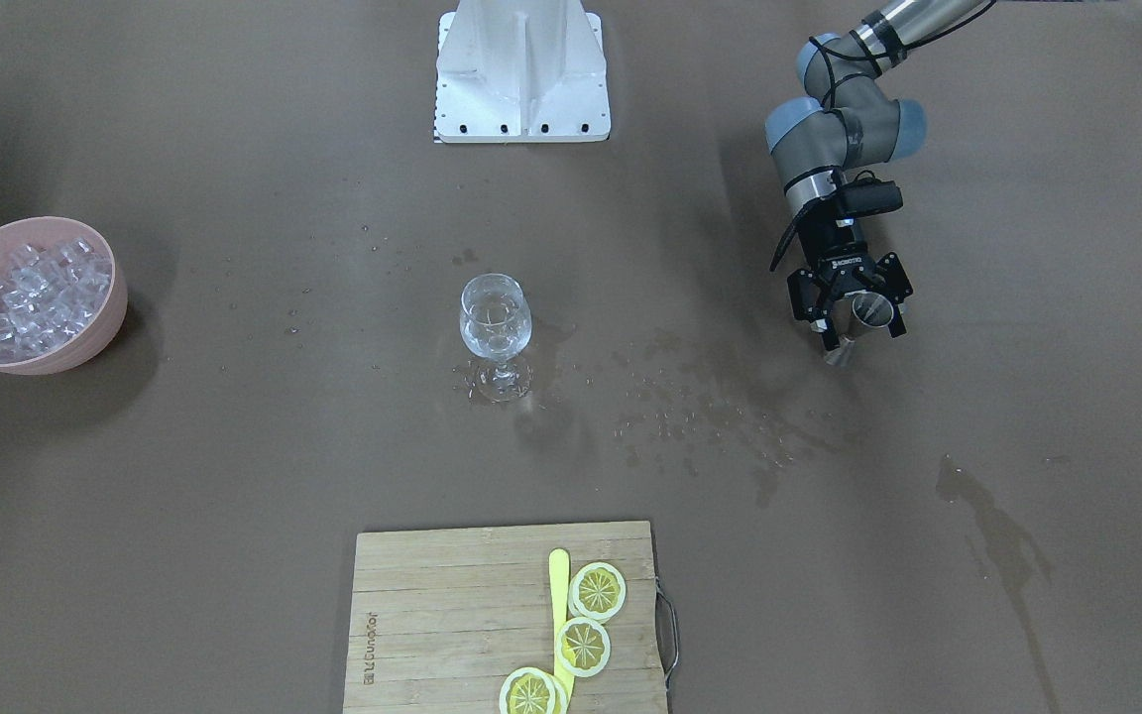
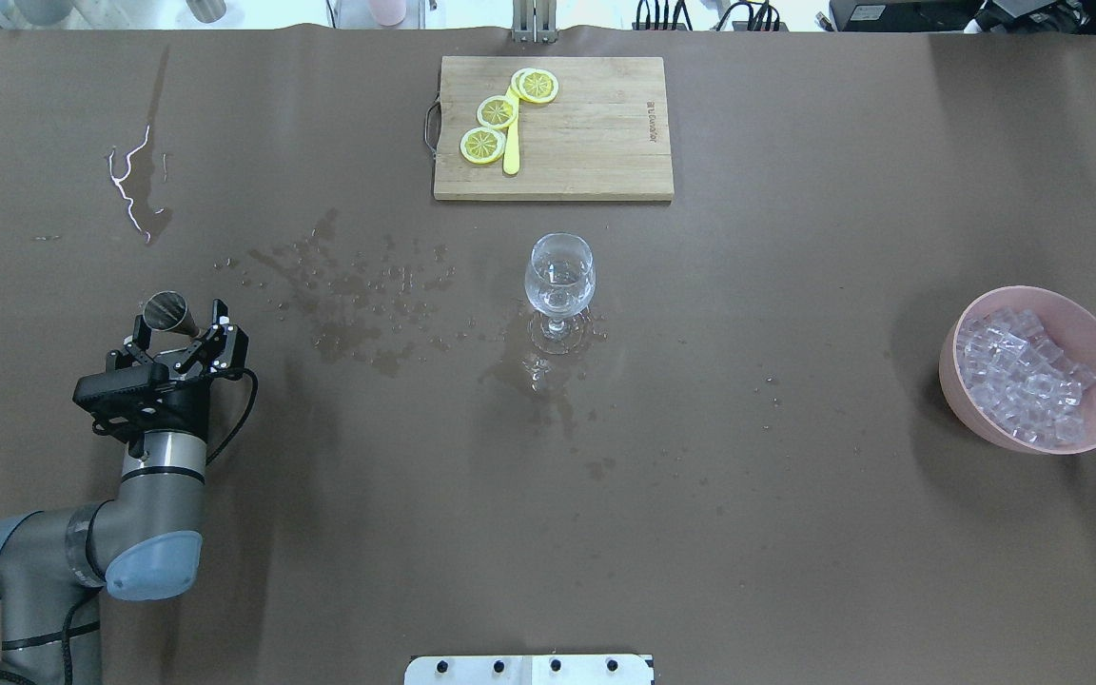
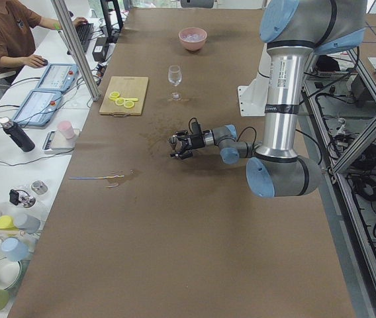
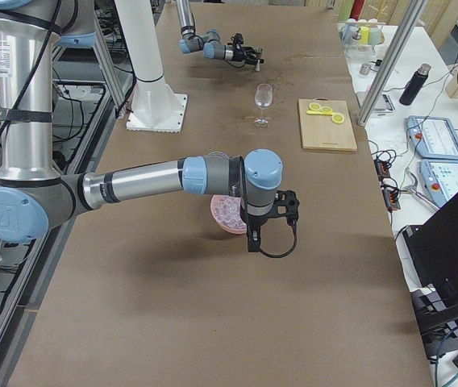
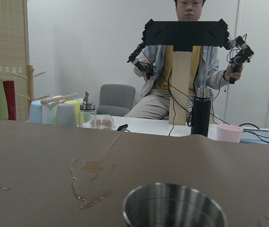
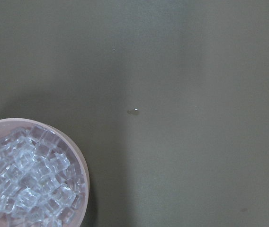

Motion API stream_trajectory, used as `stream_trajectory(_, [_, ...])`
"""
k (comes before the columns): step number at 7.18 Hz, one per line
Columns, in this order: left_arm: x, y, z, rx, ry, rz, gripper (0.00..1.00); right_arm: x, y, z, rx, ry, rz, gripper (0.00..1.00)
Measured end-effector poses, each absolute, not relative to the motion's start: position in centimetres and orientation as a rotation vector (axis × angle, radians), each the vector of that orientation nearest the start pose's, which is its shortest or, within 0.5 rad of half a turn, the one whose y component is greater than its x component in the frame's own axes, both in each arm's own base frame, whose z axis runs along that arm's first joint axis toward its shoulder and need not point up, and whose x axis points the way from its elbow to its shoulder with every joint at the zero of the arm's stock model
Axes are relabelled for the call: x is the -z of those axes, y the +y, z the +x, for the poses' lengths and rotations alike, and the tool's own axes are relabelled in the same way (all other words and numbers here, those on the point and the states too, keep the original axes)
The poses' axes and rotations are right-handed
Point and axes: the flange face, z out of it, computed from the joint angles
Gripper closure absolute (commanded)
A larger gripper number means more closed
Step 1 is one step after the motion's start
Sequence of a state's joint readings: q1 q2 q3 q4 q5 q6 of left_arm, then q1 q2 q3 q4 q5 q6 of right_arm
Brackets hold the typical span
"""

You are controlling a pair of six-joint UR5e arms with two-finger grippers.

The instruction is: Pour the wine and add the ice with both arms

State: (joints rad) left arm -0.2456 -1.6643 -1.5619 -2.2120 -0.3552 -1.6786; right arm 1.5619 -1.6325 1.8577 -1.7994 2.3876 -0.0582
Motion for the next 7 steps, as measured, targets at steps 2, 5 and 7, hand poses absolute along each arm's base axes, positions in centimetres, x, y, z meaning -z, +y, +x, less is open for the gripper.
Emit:
stream_trajectory(2, [-50.4,-33.1,45.9,0.721,0.597,1.207,0.01,-56.8,-45.6,5.6,0.062,-0.817,0.016,0.00])
stream_trajectory(5, [-50.1,-29.8,43.0,0.665,0.626,1.189,0.01,-57.0,-45.4,5.6,0.060,-0.818,0.013,0.00])
stream_trajectory(7, [-49.1,-28.1,41.6,0.645,0.660,1.173,0.01,-56.9,-45.4,5.6,0.062,-0.819,0.014,0.00])
